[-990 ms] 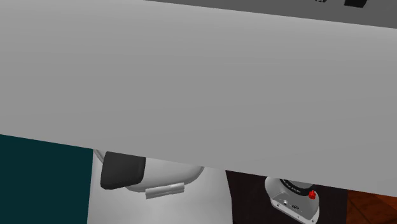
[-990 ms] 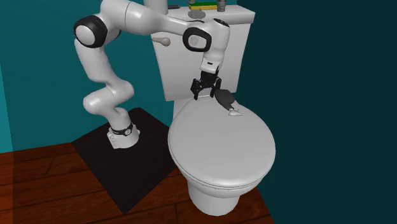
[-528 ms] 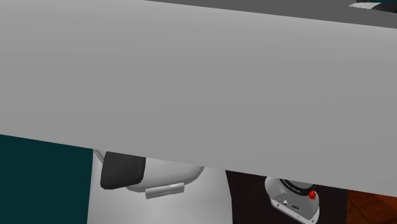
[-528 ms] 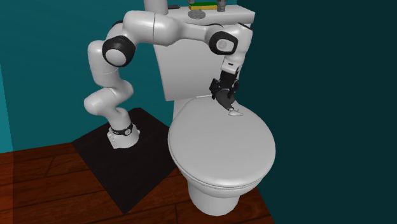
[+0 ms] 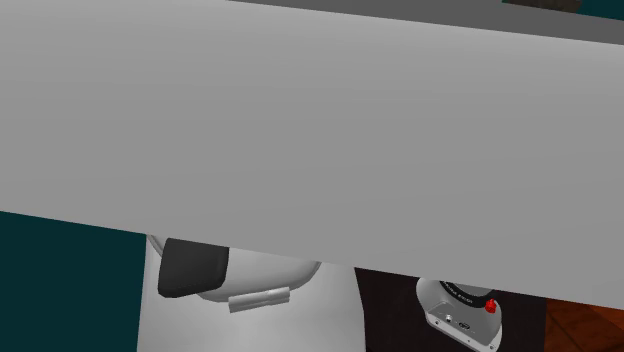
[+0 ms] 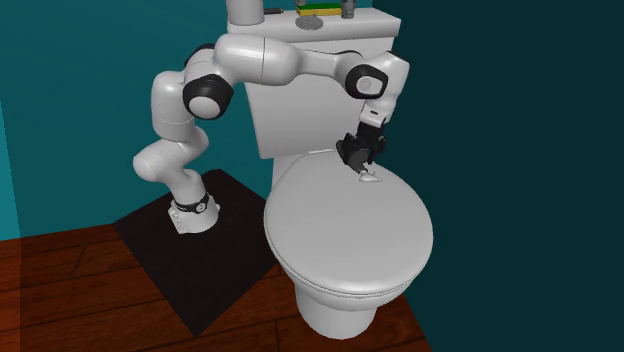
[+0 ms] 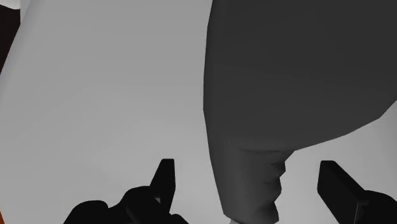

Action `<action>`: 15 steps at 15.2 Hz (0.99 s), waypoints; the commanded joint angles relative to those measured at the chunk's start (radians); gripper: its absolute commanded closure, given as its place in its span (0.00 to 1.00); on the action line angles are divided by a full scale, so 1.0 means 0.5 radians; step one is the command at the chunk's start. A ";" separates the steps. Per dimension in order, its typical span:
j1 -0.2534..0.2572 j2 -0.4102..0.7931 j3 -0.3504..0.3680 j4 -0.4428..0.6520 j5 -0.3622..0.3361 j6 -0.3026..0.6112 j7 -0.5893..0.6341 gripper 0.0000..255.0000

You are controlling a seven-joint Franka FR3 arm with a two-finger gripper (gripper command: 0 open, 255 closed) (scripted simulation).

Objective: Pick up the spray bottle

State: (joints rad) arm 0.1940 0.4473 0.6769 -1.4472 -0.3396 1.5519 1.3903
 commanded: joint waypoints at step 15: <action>0.000 0.005 -0.001 -0.005 -0.003 0.009 0.002 1.00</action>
State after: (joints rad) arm 0.1926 0.4505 0.6757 -1.4574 -0.3421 1.5660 1.3921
